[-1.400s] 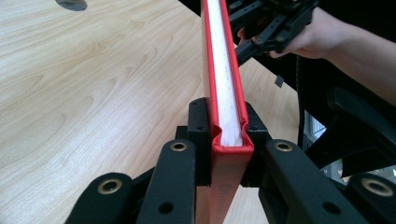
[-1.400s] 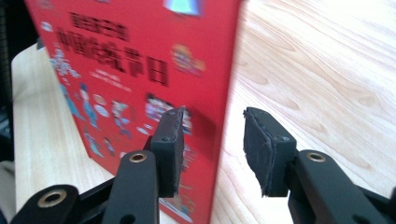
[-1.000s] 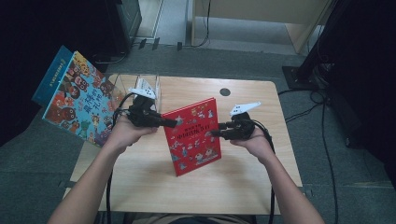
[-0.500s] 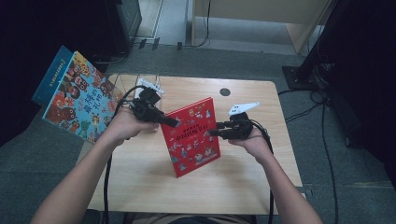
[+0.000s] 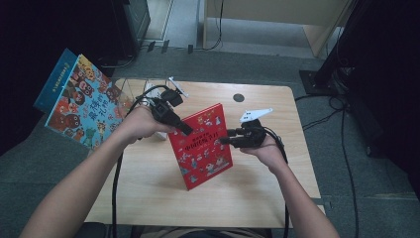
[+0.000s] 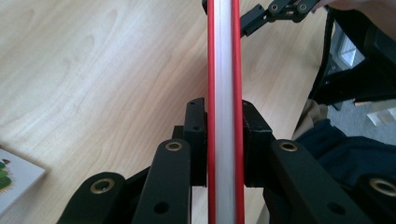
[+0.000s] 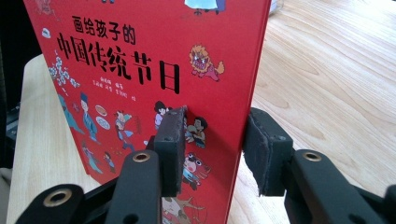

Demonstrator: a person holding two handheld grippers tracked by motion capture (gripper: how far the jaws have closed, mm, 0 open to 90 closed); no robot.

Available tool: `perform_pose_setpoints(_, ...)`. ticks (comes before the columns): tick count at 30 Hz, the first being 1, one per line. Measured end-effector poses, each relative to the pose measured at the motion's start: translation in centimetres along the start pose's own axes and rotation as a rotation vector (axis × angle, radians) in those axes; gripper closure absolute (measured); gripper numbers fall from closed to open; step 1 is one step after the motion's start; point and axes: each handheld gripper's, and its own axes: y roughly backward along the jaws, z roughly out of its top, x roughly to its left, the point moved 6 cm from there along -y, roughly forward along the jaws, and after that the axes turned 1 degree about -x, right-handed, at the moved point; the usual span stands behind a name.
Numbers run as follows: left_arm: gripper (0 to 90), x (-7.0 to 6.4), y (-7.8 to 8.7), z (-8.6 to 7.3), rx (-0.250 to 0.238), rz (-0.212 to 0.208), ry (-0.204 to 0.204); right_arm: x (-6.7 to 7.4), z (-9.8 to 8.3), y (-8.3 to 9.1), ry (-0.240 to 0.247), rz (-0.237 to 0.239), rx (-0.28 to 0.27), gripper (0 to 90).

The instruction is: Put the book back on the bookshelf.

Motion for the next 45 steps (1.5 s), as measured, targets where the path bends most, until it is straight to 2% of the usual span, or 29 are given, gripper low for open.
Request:
perform_pose_setpoints(11, 76.8, 0.3, -1.1, 0.4, 0.103, -0.005, 0.031, 0.4, 0.3, -0.7, 0.016, 0.011, 0.005, 59.4)
perform_pose_setpoints(18, 76.5, 0.4, -1.7, 0.7, 0.126, -0.009, 0.047, 0.5, 0.4, -1.0, 0.014, 0.012, 0.005, 58.9)
perform_pose_setpoints(24, 74.9, 0.4, -2.3, 0.6, 0.174, -0.004, 0.058, 0.9, 0.5, -1.4, 0.015, 0.031, 0.009, 58.1)
perform_pose_setpoints(27, 75.3, 0.6, -2.5, 0.5, 0.174, -0.014, 0.088, 1.0, 0.4, -1.7, 0.025, 0.033, -0.005, 56.3)
perform_pose_setpoints(32, 79.0, 0.7, -2.3, 0.3, 0.169, -0.068, 0.144, 1.1, 0.1, -1.8, 0.039, 0.036, -0.03, 52.2)
perform_pose_setpoints(39, 80.0, 0.9, -2.1, 0.0, 0.167, -0.092, 0.18, 1.1, -0.5, -2.2, 0.04, 0.029, 0.006, 47.3)
perform_pose_setpoints(42, 79.9, 1.1, -2.0, -0.1, 0.165, -0.105, 0.203, 1.1, -1.1, -2.3, 0.044, 0.024, -0.004, 47.3)
perform_pose_setpoints(45, 79.8, 1.4, -1.8, -0.3, 0.162, -0.118, 0.221, 1.0, -1.7, -2.3, 0.038, 0.018, 0.011, 46.2)
